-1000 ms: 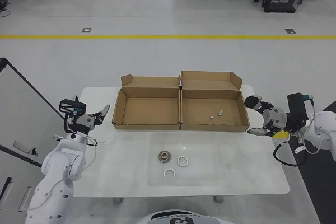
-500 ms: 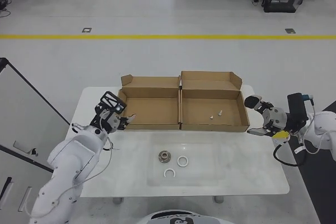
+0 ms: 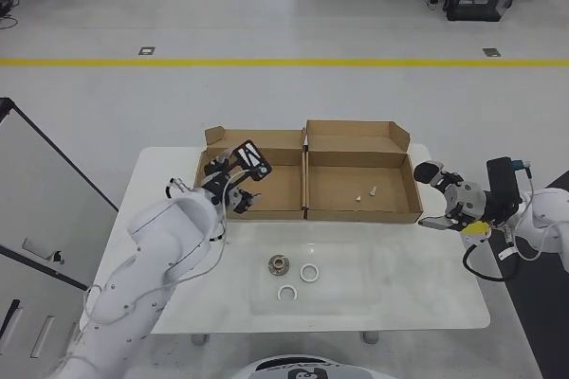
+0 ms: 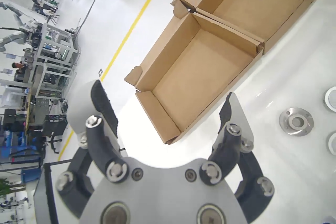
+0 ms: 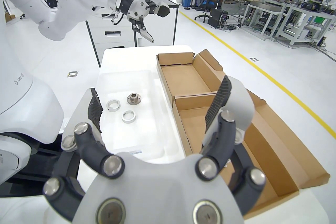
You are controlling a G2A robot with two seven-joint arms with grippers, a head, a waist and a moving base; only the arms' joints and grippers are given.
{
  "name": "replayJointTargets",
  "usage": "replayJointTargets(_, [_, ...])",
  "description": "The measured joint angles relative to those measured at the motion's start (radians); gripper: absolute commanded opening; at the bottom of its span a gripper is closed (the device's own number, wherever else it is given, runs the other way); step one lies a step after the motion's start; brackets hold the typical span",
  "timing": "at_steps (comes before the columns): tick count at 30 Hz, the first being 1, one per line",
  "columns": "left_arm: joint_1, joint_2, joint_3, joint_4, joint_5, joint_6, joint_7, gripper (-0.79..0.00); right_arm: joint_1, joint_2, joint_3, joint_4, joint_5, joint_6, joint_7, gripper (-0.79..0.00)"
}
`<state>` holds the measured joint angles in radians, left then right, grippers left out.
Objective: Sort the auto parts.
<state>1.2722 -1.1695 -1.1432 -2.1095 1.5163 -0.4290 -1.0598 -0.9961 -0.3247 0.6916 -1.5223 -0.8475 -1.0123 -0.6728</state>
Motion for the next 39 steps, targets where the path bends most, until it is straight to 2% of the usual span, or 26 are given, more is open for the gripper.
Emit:
replayJointTargets(7, [-0.099,-0.021,0.113,0.045,-0.097,-0.037,-0.145,0.000,0.000,0.000,0.000,0.000,0.000,0.000,0.000,0.000])
replayJointTargets(15, [-0.139,-0.033,0.183,0.074,-0.270,-0.073,-0.243,0.000,0.000,0.000,0.000,0.000,0.000,0.000,0.000,0.000])
replayJointTargets(24, [-0.175,-0.025,0.280,0.116,-0.365,-0.049,-0.282,0.000,0.000,0.000,0.000,0.000,0.000,0.000,0.000,0.000])
replayJointTargets(39, [-0.319,-0.004,0.440,0.147,-0.569,0.041,-0.373,0.000,0.000,0.000,0.000,0.000,0.000,0.000,0.000,0.000])
